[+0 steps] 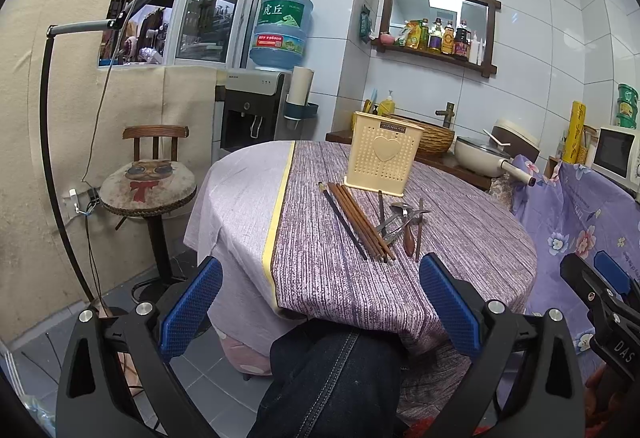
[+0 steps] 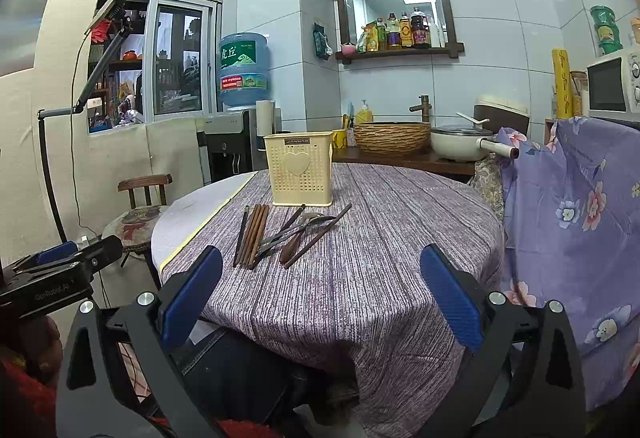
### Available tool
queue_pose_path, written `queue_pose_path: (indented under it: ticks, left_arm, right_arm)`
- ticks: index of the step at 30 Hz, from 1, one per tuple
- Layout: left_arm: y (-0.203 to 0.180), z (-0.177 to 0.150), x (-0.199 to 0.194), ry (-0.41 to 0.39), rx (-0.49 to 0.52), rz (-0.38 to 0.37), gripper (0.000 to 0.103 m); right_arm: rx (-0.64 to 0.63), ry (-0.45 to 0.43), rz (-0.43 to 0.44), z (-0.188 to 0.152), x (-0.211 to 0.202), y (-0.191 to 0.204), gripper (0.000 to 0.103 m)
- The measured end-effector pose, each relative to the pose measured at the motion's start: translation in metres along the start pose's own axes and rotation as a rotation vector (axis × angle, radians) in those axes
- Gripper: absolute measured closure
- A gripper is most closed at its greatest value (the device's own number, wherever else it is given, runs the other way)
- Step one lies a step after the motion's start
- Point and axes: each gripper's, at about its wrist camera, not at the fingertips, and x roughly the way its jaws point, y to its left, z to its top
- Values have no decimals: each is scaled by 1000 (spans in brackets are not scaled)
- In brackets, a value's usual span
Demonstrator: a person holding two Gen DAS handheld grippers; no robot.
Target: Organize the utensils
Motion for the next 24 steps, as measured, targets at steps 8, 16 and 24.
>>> queue_pose_path:
  ticks: [8, 16, 24]
  left_arm:
    - [1, -2, -1, 3, 1, -1, 5]
    - [-1, -3, 0, 4, 1, -2, 5]
    - [-1, -2, 0, 5, 1, -2, 5]
  right_arm:
    - [0, 1, 1, -1, 0, 0, 5]
    - [1, 4, 1, -1, 0, 0, 5]
    - [0, 3, 0, -1, 1, 0, 5]
